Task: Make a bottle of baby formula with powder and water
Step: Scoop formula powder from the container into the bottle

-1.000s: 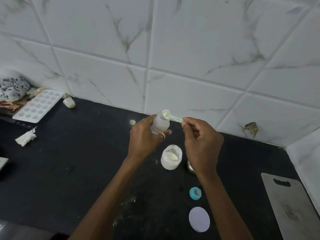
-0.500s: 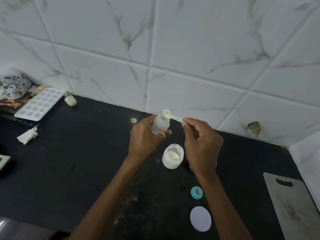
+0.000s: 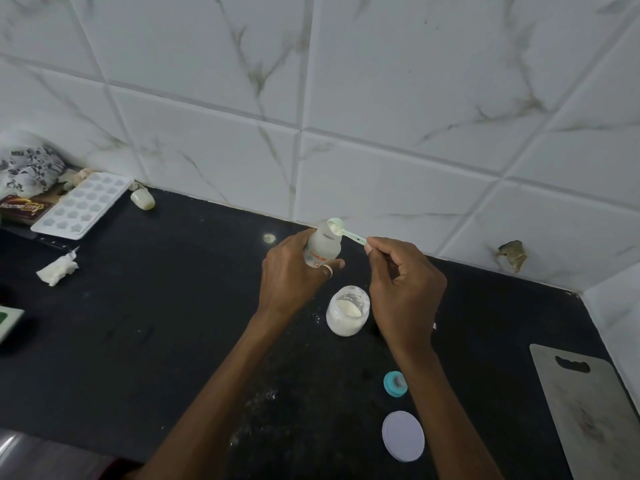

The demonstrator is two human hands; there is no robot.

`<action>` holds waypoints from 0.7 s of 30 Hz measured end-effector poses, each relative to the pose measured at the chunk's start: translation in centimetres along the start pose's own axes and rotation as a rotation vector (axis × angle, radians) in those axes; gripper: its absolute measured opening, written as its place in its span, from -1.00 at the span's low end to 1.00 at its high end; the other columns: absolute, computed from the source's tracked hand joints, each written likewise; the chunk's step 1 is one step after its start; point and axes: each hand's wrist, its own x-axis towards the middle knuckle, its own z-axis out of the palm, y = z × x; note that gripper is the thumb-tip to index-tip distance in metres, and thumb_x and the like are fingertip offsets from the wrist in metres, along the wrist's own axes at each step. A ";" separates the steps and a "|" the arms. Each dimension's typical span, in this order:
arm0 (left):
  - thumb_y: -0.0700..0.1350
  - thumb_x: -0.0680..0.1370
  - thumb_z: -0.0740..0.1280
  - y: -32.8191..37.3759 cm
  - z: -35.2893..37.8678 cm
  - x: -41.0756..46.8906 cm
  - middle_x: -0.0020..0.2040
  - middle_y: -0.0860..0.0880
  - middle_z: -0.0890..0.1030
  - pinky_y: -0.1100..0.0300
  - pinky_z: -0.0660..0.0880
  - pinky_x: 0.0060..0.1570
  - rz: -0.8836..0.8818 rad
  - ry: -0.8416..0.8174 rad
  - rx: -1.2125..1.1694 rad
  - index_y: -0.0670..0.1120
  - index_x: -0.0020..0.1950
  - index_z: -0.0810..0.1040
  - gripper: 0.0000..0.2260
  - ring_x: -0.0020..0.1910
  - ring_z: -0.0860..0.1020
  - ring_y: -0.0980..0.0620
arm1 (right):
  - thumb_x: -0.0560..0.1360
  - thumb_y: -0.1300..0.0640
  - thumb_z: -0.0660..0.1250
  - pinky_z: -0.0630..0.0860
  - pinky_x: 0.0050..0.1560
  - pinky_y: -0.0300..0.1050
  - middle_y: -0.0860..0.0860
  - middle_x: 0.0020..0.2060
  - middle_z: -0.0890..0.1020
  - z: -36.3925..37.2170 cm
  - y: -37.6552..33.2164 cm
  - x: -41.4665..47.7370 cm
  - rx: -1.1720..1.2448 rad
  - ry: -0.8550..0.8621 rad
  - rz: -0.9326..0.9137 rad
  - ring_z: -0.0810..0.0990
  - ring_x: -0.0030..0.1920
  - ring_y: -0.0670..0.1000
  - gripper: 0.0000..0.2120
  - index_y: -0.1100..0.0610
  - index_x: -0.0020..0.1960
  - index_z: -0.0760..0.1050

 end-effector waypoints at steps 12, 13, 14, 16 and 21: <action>0.18 0.35 0.63 -0.2 0.2 -0.1 0.04 0.10 0.69 0.04 0.64 -0.01 -0.012 -0.012 0.013 0.04 0.23 0.62 -0.48 -0.05 0.62 0.11 | 0.51 0.31 0.46 0.65 -0.07 -0.21 -0.07 -0.25 0.75 0.5 1.4 -0.3 0.217 -0.026 0.427 0.74 -0.19 -0.08 -0.88 0.14 -0.01 0.72; 0.18 0.34 0.63 -0.2 0.3 -0.2 0.04 0.10 0.69 0.05 0.64 -0.01 -0.013 -0.017 0.014 0.04 0.23 0.62 -0.48 -0.04 0.63 0.11 | 0.51 0.30 0.47 0.66 -0.07 -0.18 -0.08 -0.28 0.75 0.4 1.5 -0.3 0.264 -0.031 0.517 0.74 -0.20 -0.07 -0.87 0.11 -0.03 0.72; 0.18 0.34 0.63 -0.3 0.4 -0.3 0.04 0.10 0.69 0.06 0.64 -0.01 -0.012 -0.023 0.015 0.04 0.23 0.62 -0.48 -0.04 0.62 0.11 | 0.50 0.30 0.47 0.67 -0.08 -0.15 -0.06 -0.29 0.75 0.4 1.7 -0.3 0.318 -0.034 0.604 0.75 -0.20 -0.05 -0.86 0.09 -0.04 0.72; 0.16 0.35 0.63 -0.3 0.5 -0.5 0.03 0.11 0.68 0.08 0.63 -0.01 -0.004 -0.033 0.020 0.02 0.23 0.62 -0.48 -0.05 0.61 0.12 | 0.50 0.33 0.47 0.68 -0.10 -0.13 0.00 -0.25 0.76 0.1 2.0 -0.2 0.461 -0.028 0.766 0.76 -0.19 0.01 -0.87 0.13 -0.04 0.72; 0.14 0.36 0.63 -0.7 1.0 -0.9 -0.02 0.19 0.59 0.11 0.61 -0.02 -0.023 -0.064 0.026 0.02 0.21 0.63 -0.50 -0.05 0.62 0.09 | 0.49 0.40 0.47 0.65 -0.13 -0.21 0.13 -0.18 0.76 -0.6 2.9 0.1 0.671 0.033 0.990 0.77 -0.15 0.07 -0.88 0.26 -0.01 0.70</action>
